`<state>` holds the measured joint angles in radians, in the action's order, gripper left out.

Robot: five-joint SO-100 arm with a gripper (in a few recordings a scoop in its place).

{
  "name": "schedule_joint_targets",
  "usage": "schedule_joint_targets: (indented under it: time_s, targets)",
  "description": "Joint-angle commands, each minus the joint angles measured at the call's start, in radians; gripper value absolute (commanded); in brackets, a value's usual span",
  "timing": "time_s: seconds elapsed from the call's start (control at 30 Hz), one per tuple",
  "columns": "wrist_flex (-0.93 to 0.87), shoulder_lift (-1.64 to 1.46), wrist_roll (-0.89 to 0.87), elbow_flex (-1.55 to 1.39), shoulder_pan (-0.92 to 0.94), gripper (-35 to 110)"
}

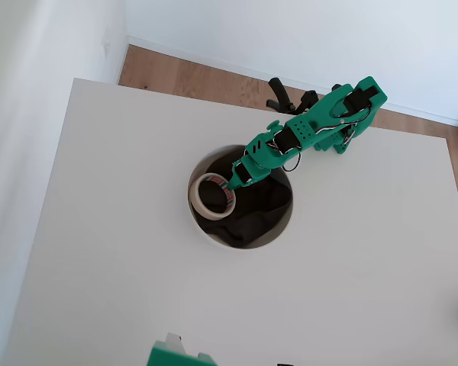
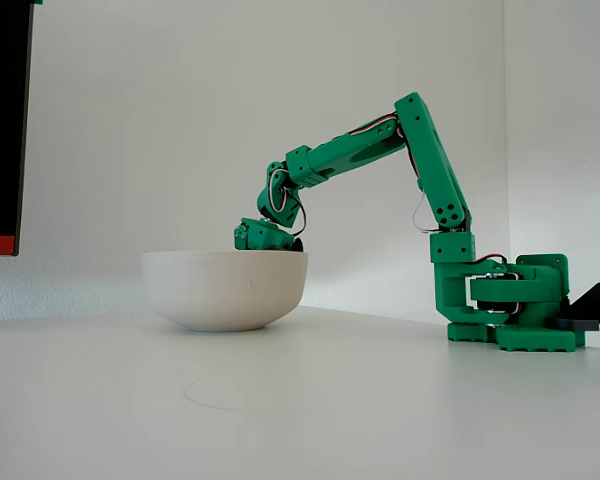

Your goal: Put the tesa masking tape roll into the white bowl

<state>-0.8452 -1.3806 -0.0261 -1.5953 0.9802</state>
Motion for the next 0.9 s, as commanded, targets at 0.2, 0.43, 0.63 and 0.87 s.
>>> schedule_joint_targets:
  time_s: [0.2,0.43,0.63,0.87]
  targets:
    - [0.002,-0.186,-0.043,0.072,-0.054,-8]
    - [-0.008,-0.178,-0.049,0.072,-0.06,6]
    - [0.008,-0.167,-0.058,0.072,-0.048,-6]
    - [0.026,-0.169,-0.069,0.077,-0.038,-8]
